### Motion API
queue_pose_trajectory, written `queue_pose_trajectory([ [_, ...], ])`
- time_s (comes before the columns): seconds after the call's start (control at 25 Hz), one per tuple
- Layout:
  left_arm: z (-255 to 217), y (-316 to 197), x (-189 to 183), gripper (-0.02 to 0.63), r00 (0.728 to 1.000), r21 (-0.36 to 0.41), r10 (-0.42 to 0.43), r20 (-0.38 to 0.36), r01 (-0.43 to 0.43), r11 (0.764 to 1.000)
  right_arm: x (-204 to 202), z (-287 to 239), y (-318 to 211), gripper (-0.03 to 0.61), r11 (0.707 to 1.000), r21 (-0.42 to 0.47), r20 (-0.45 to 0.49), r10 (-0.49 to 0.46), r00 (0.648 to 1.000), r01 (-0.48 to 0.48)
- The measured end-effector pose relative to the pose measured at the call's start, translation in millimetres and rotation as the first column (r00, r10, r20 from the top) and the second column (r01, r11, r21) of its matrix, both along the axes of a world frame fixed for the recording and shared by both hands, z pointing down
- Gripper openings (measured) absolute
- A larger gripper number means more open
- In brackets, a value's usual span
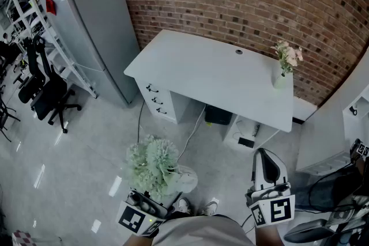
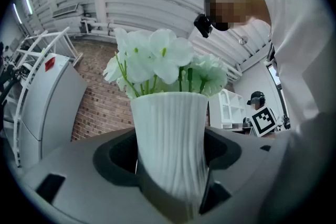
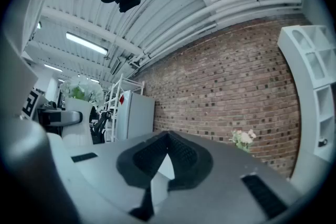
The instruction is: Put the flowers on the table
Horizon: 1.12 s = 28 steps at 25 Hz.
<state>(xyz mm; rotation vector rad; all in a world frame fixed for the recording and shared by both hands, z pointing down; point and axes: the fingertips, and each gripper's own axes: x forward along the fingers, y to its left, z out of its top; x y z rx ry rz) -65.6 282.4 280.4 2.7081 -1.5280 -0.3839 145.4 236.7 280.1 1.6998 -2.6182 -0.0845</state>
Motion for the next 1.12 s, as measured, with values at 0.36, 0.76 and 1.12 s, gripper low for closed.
queue_pose_trajectory([
  [0.36,1,1,0,0.344,1.0,-0.002,-0.013,0.002,0.013,1.0,0,3,0,0.017,1.0,-0.007,0.002,-0.006,1.0,0.006],
  [0.76,5,-1,-9,0.344,0.998,-0.011,-0.066,0.01,0.066,0.998,7,4,-2,0.017,1.0,0.007,0.004,0.027,1.0,-0.027],
  [1.12,4,-2,2,0.345,0.996,-0.017,-0.083,0.016,0.084,0.996,26,3,2,0.017,0.999,0.009,0.01,0.041,0.999,-0.041],
])
